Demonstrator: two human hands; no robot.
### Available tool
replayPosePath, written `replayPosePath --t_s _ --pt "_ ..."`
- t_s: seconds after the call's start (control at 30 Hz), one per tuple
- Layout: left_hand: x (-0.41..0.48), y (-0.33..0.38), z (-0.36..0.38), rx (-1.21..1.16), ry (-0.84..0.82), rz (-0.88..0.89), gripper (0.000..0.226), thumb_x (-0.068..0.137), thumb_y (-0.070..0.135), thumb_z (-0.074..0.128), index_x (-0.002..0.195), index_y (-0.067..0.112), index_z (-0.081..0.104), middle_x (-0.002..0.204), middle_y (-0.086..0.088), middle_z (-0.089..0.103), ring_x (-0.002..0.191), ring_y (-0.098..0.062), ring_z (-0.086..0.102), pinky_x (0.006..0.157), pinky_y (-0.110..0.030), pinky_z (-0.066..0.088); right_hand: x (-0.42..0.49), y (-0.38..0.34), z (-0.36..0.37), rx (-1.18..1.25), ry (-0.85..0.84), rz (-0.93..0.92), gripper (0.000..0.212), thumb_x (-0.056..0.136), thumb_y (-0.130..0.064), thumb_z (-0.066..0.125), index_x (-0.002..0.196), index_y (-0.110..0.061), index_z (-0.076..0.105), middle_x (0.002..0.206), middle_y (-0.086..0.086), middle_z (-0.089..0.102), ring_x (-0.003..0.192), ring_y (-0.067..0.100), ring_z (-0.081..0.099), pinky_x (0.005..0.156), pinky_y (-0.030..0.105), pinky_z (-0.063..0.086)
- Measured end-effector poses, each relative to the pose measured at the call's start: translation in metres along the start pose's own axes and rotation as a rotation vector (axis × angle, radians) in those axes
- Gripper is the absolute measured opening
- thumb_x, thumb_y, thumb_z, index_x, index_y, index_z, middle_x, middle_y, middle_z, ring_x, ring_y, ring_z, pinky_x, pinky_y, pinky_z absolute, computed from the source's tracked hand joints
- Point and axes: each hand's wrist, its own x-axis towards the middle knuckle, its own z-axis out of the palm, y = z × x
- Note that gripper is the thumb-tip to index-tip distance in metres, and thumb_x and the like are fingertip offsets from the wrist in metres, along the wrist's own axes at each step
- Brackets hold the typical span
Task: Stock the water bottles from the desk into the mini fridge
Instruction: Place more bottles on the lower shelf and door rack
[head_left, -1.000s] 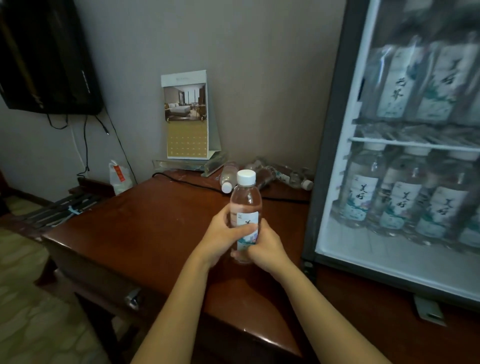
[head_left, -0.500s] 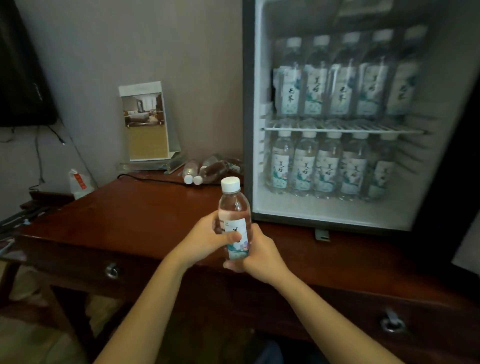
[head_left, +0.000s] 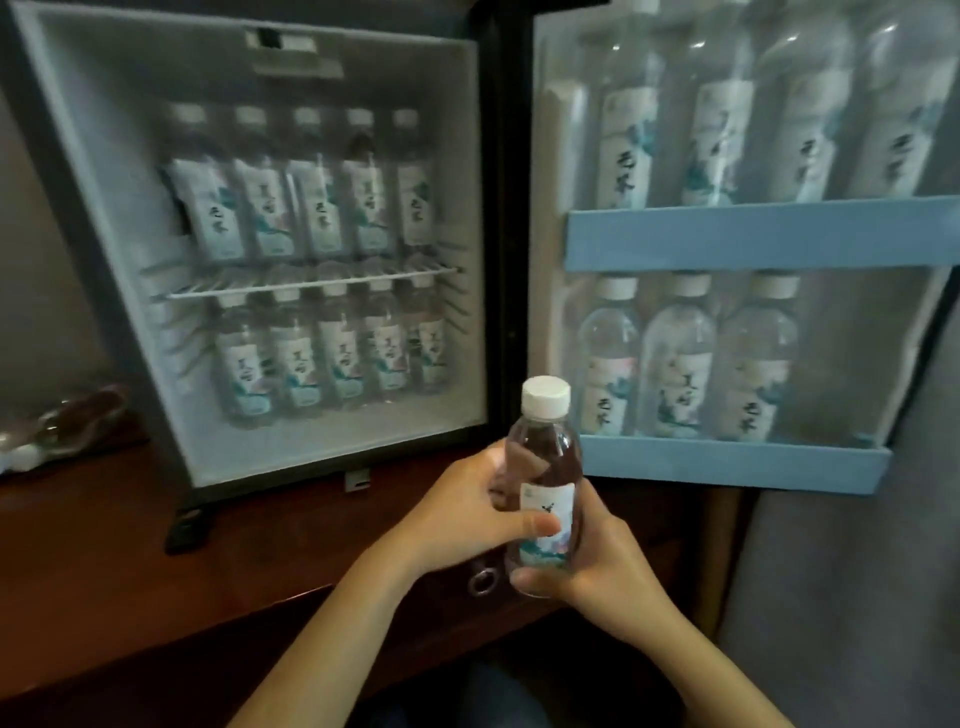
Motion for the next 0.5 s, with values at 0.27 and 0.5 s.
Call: replayPosePath --t_s 0.27,0.5 --pt "0.06 0.088 0.086 0.034 -0.122 0.402 0.058 0.067 0.046 0.073 0.118 0.052 0.047 0.114 0.021 0.061 0.108 0.006 0.056 0.091 -0.016 0.047 -0.043 -0.018 -0.118 -0.099 0.48 -0.199 0.074 0.051 -0.012 0.09 0.114 -0.023 0.054 0.101 -0.02 0.068 0.093 0.003 0.066 0.07 0.014 0.052" --pt "0.101 0.126 0.131 0.097 0.166 0.637 0.06 0.078 0.031 0.073 0.131 0.021 0.047 0.125 0.003 0.056 0.106 -0.007 0.058 0.086 -0.037 0.054 -0.018 -0.02 -0.184 -0.165 0.713 -0.217 0.067 0.054 -0.025 0.082 0.114 -0.03 0.052 0.096 -0.029 0.066 0.091 -0.005 0.064 0.068 0.013 0.052"
